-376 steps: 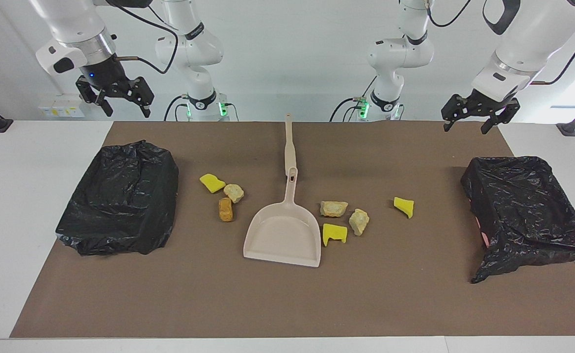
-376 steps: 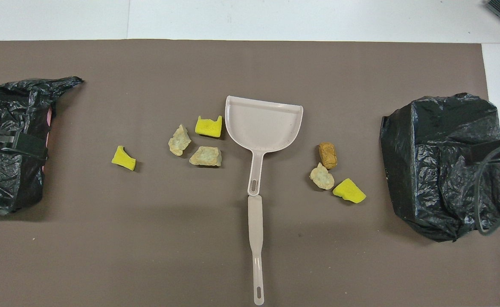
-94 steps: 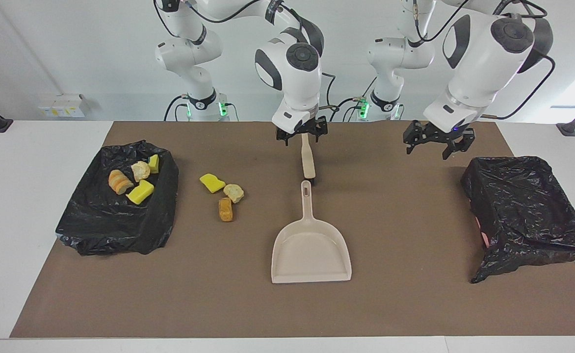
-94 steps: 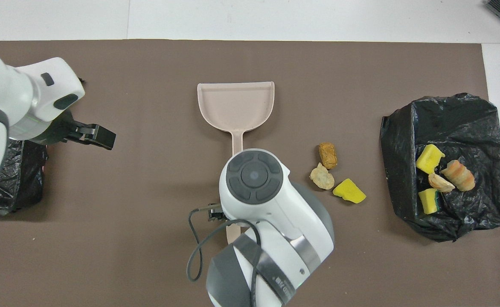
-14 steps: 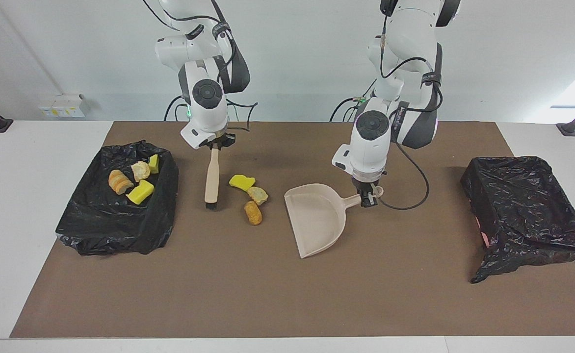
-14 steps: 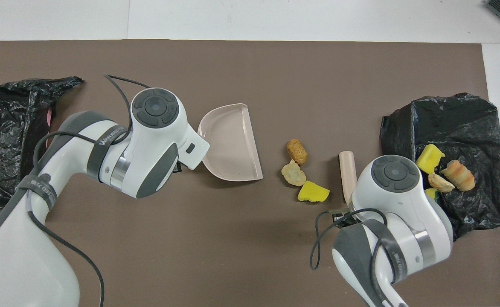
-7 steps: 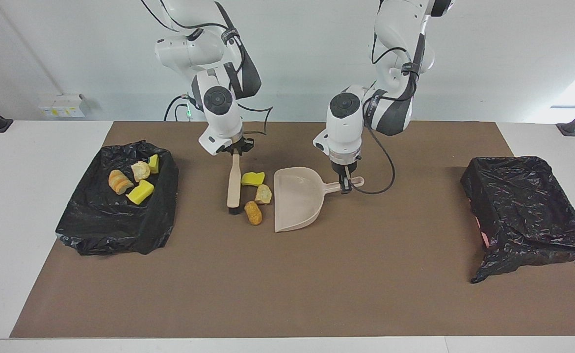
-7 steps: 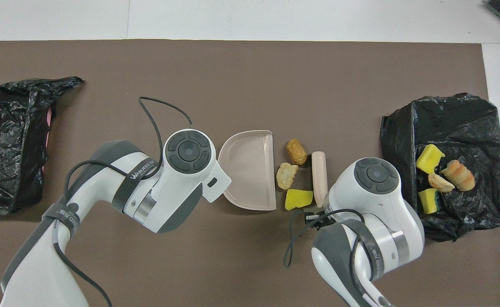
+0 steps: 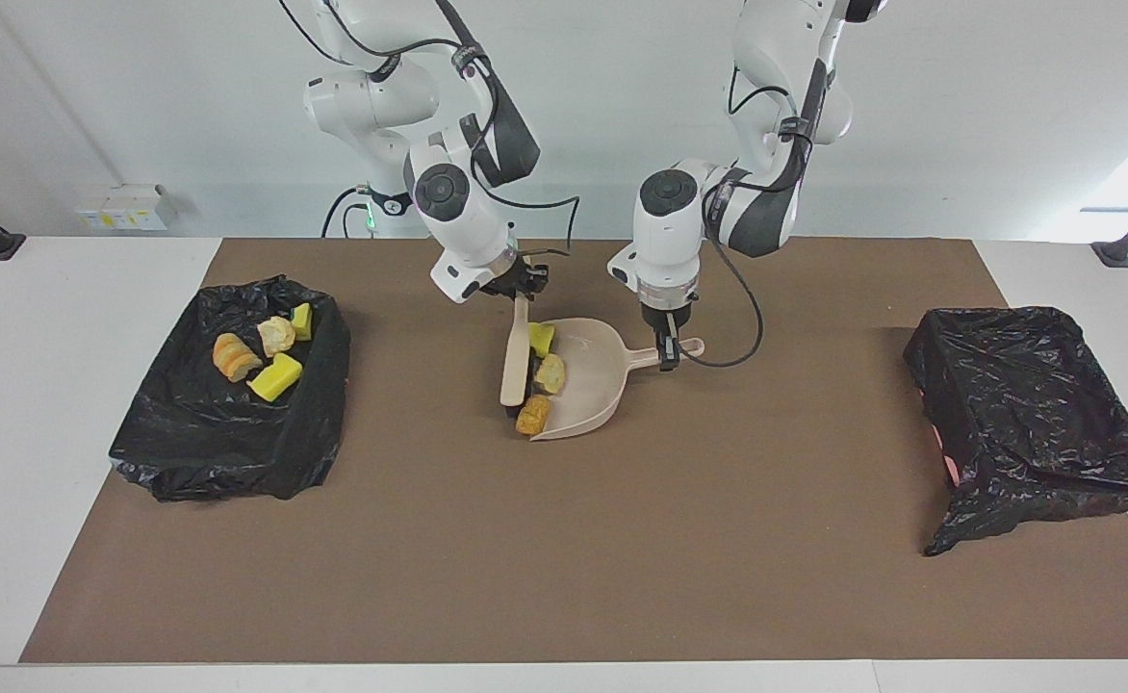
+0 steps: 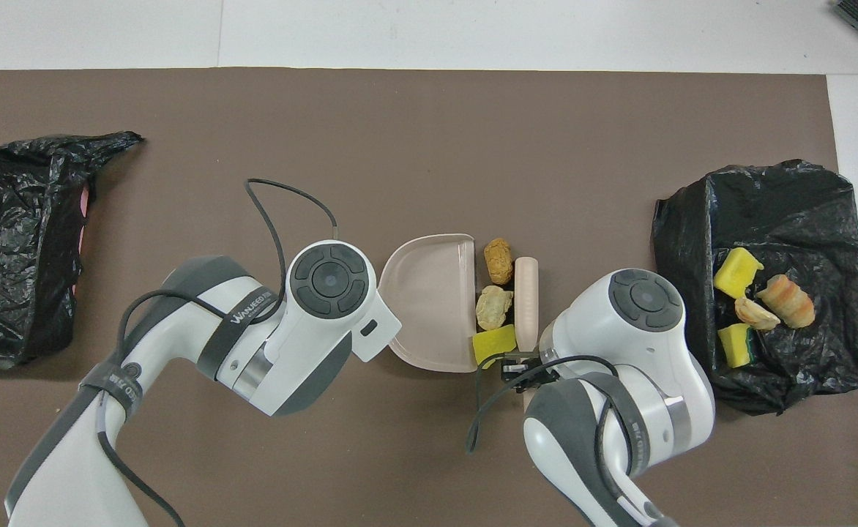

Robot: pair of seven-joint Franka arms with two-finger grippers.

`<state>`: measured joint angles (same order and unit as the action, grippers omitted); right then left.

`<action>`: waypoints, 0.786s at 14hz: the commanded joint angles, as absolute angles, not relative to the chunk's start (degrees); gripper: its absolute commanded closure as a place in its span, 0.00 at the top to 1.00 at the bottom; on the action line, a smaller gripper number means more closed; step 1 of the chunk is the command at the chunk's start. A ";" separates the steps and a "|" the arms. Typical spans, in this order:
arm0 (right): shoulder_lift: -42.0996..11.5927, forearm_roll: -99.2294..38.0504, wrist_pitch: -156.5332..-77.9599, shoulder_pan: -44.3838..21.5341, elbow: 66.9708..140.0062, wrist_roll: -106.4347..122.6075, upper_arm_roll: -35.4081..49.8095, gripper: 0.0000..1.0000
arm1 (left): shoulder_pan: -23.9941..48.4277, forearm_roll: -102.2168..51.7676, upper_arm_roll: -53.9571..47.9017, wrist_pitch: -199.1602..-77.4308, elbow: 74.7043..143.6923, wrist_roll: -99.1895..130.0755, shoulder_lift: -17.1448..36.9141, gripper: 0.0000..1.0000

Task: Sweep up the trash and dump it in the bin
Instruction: 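Sweep the remaining pieces into the dustpan with the right gripper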

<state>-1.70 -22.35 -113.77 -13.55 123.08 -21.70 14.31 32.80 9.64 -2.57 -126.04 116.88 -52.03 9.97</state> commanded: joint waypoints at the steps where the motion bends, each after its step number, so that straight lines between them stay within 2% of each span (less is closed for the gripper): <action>1: -2.03 -23.38 -105.33 -12.66 115.51 -22.76 14.07 0.00 | 33.75 9.76 -2.11 -129.72 120.15 -49.66 8.26 0.00; 3: -0.01 -22.07 -99.69 -11.96 112.86 -22.68 13.28 0.00 | 33.31 7.31 -2.11 -131.04 120.15 -49.75 8.52 0.00; 7: 4.56 -13.22 -93.88 -9.06 112.76 -20.66 13.45 0.00 | 31.30 3.96 -2.11 -131.66 120.06 -50.36 8.88 0.00; 9: 5.19 -5.58 -94.48 -9.05 116.26 -15.50 13.54 0.00 | 30.68 1.85 -2.02 -131.84 119.97 -50.80 8.96 0.00; 11: 2.21 1.21 -98.76 -8.96 119.26 -13.89 13.62 0.00 | 29.62 0.88 -2.11 -132.19 119.36 -51.15 9.58 0.00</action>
<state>4.07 -3.73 -94.75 -9.60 115.57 -16.74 13.01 30.86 2.50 -1.90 -130.31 118.66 -50.74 9.93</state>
